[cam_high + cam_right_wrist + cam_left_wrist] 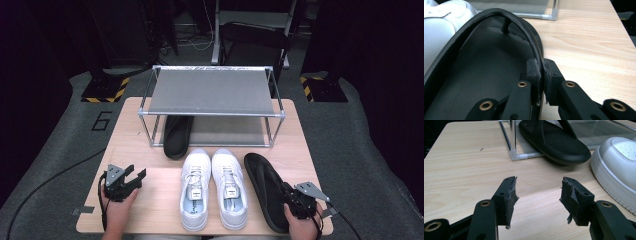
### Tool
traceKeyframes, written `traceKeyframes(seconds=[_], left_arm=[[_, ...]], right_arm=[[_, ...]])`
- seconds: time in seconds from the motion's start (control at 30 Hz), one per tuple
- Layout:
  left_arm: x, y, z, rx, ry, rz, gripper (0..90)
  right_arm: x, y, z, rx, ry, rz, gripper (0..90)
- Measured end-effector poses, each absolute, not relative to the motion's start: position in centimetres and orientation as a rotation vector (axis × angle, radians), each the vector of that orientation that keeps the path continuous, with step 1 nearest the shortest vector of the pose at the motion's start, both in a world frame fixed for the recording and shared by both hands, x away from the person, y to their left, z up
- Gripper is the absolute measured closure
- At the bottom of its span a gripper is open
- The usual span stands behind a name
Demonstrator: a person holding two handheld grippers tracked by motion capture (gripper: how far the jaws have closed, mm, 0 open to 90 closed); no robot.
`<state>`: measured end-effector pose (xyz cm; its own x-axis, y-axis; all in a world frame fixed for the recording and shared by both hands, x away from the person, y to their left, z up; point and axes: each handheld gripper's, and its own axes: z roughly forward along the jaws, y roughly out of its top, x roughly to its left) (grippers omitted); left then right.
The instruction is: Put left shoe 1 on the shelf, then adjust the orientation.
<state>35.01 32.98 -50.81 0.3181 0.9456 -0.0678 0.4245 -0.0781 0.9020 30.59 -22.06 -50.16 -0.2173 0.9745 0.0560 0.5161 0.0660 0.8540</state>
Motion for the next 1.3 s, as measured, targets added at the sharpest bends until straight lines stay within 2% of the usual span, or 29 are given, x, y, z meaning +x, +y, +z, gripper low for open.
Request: traceKeyframes(seconds=[0.63, 1.3], left_arm=[[34.8, 33.1, -50.8, 1.651, 1.255, 0.719, 45.6], [34.5, 33.5, -50.8, 1.653, 1.259, 0.708, 45.6]], right_arm=[[31.2, -21.2, -49.0, 1.483, 1.730, 1.037, 83.7], [34.6, -19.8, -46.9, 1.474, 1.719, 1.039, 83.6]])
